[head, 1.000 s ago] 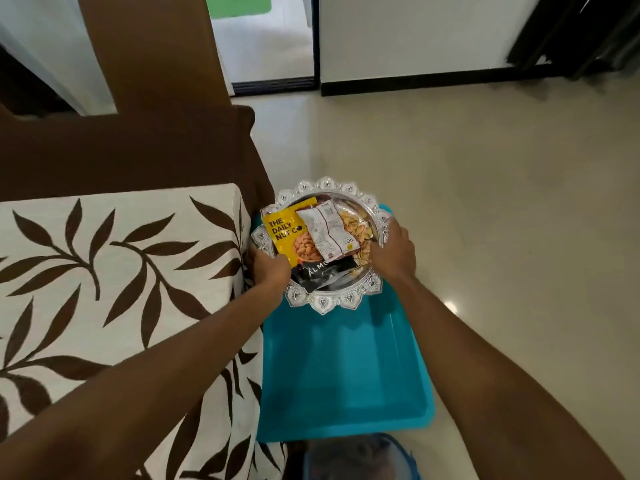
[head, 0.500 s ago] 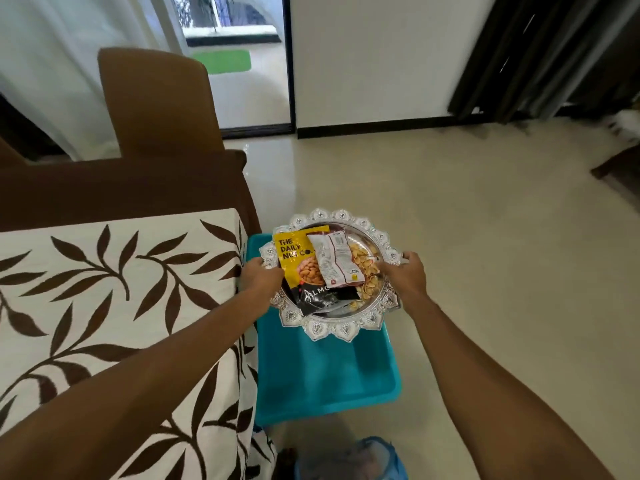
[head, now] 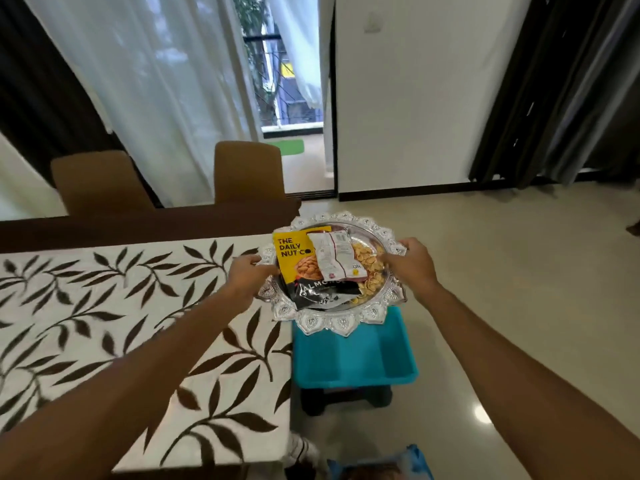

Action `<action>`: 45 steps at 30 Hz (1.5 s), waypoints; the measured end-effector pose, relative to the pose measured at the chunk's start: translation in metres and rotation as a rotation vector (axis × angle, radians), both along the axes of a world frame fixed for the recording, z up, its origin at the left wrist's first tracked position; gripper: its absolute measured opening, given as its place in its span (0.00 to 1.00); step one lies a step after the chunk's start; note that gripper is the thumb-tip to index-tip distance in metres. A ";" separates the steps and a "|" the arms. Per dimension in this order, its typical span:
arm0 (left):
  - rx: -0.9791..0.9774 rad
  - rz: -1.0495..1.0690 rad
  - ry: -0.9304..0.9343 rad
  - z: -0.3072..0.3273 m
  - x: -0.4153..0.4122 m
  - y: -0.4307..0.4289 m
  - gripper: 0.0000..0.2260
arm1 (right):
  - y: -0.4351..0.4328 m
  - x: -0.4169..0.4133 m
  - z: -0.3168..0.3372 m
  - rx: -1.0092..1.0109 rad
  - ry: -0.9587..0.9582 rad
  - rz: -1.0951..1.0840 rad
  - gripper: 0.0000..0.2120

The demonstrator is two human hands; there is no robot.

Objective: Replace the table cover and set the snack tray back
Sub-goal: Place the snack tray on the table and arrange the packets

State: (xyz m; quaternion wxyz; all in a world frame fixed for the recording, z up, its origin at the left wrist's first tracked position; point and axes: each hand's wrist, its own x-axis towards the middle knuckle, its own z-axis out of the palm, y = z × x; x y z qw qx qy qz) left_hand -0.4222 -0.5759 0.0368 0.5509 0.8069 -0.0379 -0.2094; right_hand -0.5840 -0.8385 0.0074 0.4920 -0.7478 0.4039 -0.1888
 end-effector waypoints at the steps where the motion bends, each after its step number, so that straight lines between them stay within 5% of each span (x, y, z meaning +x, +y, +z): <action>1: 0.007 0.010 -0.017 0.006 -0.001 0.018 0.18 | 0.013 0.000 0.009 -0.003 -0.007 0.020 0.29; 18: 0.065 0.335 -0.094 0.056 -0.028 0.411 0.10 | 0.368 0.067 0.053 -0.006 -0.041 0.362 0.29; 23: 0.063 0.344 -0.084 0.052 -0.017 0.520 0.25 | 0.481 0.084 0.037 0.051 -0.074 0.348 0.28; 30: 0.055 0.310 -0.033 0.039 0.009 0.692 0.11 | 0.658 0.111 0.016 0.179 -0.107 0.268 0.20; 36: 0.054 0.270 -0.036 0.042 0.047 0.736 0.14 | 0.701 0.142 0.015 0.201 -0.130 0.268 0.14; 41: 0.042 0.277 0.000 0.038 0.093 0.713 0.17 | 0.684 0.181 0.015 0.144 -0.119 0.248 0.20; 45: 0.065 0.269 0.003 0.032 0.135 0.689 0.11 | 0.661 0.219 0.019 0.135 -0.133 0.221 0.15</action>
